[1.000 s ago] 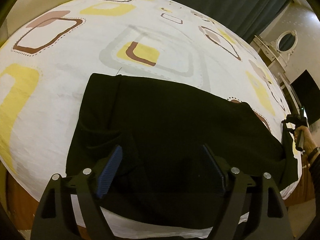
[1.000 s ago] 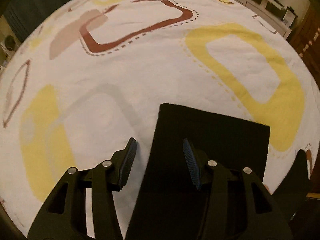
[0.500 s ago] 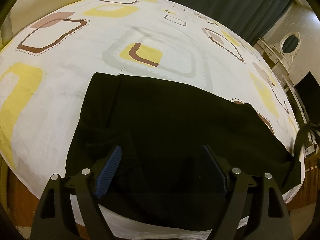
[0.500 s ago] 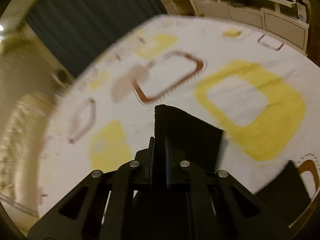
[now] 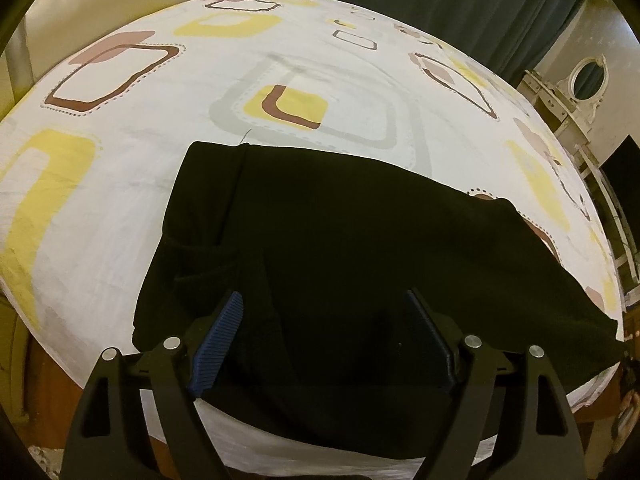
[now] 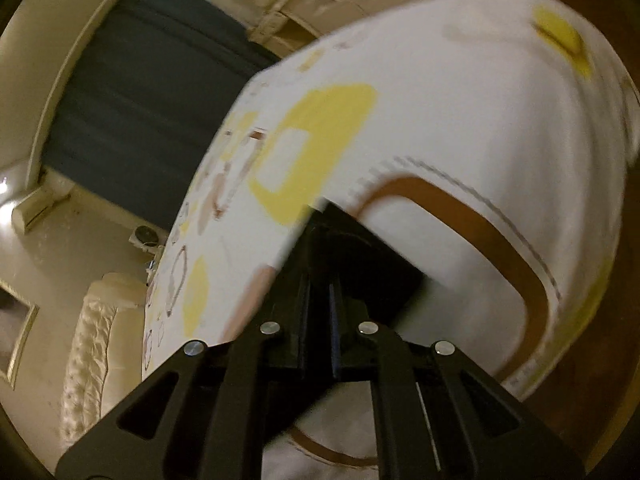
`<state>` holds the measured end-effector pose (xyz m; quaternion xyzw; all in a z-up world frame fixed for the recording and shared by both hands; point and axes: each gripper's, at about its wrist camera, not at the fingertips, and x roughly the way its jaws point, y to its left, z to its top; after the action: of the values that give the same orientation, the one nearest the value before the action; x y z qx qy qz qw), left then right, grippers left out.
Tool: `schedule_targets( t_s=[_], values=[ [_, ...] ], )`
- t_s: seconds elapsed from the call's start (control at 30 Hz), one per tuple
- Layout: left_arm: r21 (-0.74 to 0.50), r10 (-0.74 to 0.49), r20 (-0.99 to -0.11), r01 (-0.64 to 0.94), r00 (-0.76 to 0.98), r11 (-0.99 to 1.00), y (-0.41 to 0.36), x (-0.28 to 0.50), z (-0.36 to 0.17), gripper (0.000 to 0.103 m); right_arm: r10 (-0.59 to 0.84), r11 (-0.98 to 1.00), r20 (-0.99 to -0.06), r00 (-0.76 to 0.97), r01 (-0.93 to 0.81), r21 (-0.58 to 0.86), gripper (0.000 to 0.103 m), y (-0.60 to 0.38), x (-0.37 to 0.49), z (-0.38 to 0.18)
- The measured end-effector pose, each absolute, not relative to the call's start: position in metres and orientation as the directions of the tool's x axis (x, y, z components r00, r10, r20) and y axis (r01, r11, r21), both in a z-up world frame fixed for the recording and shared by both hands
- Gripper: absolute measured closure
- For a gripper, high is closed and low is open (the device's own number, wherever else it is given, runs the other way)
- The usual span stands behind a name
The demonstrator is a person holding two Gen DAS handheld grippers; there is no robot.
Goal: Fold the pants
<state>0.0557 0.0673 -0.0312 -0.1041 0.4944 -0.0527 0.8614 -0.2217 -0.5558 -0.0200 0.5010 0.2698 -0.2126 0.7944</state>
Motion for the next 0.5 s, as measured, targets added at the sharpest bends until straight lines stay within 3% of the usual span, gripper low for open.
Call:
schedule_targets(
  t_s=[0.17, 0.33, 0.47, 0.5],
  values=[
    [-0.206, -0.172, -0.844, -0.012, 0.508, 0.979, 0.064, 0.053, -0.032, 0.022, -0.034, 0.371, -0.621, 0.783, 0.587, 0.720, 0.091, -0.554, -0.235, -0.040],
    [-0.204, -0.166, -0.844, -0.019, 0.510, 0.979, 0.064, 0.053, -0.033, 0.022, -0.031, 0.334, -0.585, 0.810, 0.560, 0.758, 0.061, -0.557, -0.233, -0.036],
    [-0.202, -0.165, -0.843, -0.016, 0.511, 0.979, 0.063, 0.053, -0.033, 0.022, -0.038, 0.359, -0.606, 0.795, 0.577, 0.734, 0.064, -0.558, -0.220, -0.031],
    [-0.202, -0.166, -0.843, -0.015, 0.511, 0.979, 0.063, 0.053, -0.033, 0.022, -0.038, 0.368, -0.618, 0.785, 0.586, 0.722, 0.082, -0.558, -0.221, -0.031]
  ],
)
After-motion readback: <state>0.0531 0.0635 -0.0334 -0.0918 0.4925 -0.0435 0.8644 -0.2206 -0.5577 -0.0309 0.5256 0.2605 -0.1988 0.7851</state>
